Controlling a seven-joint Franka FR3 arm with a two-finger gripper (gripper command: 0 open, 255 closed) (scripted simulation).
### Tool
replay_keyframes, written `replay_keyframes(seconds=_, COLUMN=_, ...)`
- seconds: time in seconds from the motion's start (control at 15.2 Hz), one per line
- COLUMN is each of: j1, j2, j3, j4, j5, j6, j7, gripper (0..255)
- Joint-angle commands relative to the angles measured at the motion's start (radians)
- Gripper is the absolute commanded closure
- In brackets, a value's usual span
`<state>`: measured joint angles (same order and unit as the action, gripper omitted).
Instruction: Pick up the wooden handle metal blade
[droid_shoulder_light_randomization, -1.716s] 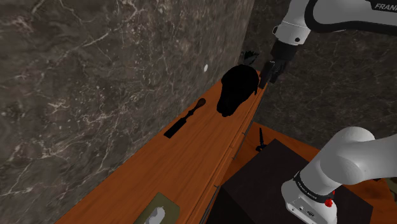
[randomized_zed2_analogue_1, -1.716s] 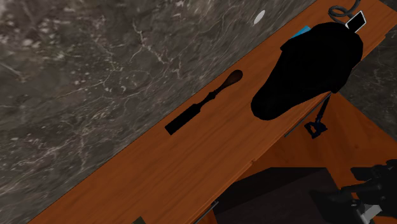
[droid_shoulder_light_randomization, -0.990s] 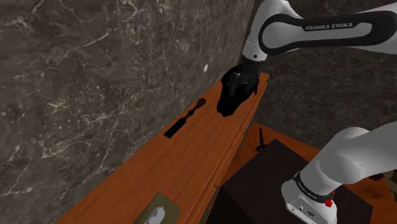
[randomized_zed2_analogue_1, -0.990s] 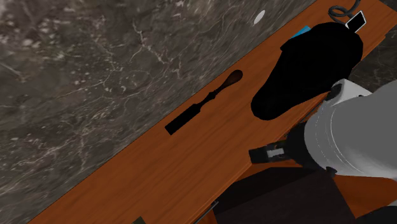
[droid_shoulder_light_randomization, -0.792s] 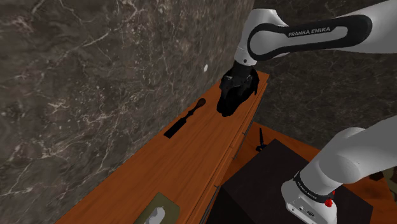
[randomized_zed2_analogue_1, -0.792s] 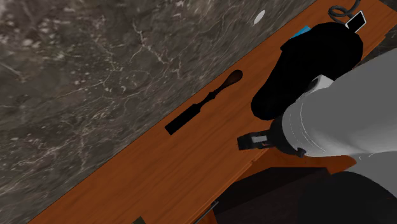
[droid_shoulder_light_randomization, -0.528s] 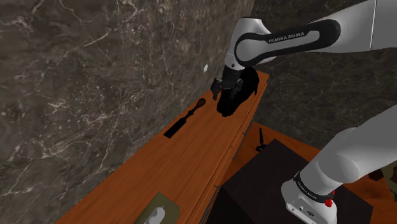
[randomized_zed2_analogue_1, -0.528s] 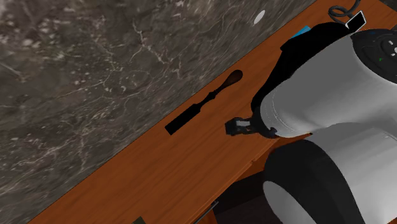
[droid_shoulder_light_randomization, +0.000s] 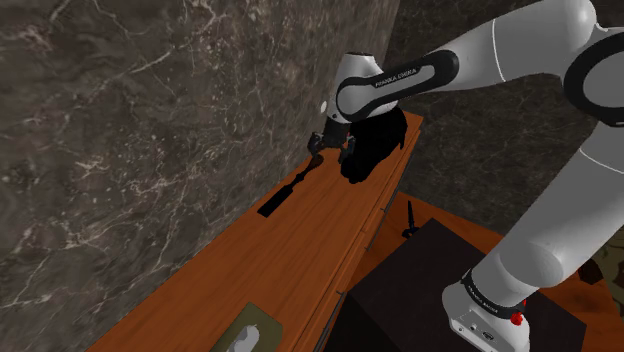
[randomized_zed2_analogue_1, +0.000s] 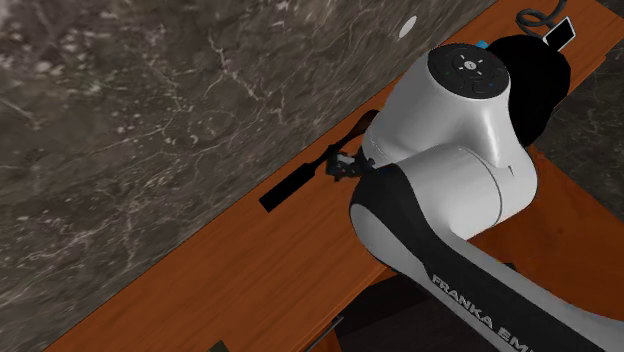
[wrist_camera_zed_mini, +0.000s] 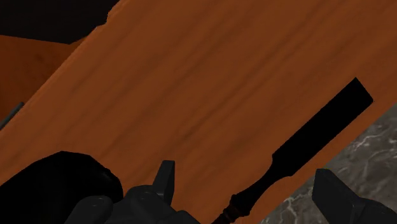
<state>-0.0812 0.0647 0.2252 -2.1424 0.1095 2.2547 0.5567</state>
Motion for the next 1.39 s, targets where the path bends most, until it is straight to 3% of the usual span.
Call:
replay_keyframes(seconds=0.0, j1=0.003, j2=0.085, j3=-0.003, j4=0.056, j5=-0.016, j6=0.030, j7=0.051, gripper=0)
replay_keyframes(seconds=0.86, j1=0.047, j2=0.580, j3=-0.080, j4=0.496, j5=-0.053, j6=0.092, j7=0.288, gripper=0)
replay_keyframes(seconds=1.32, j1=0.050, j2=0.642, j3=-0.083, j4=0.497, j5=-0.056, j6=0.153, j7=0.283, gripper=0)
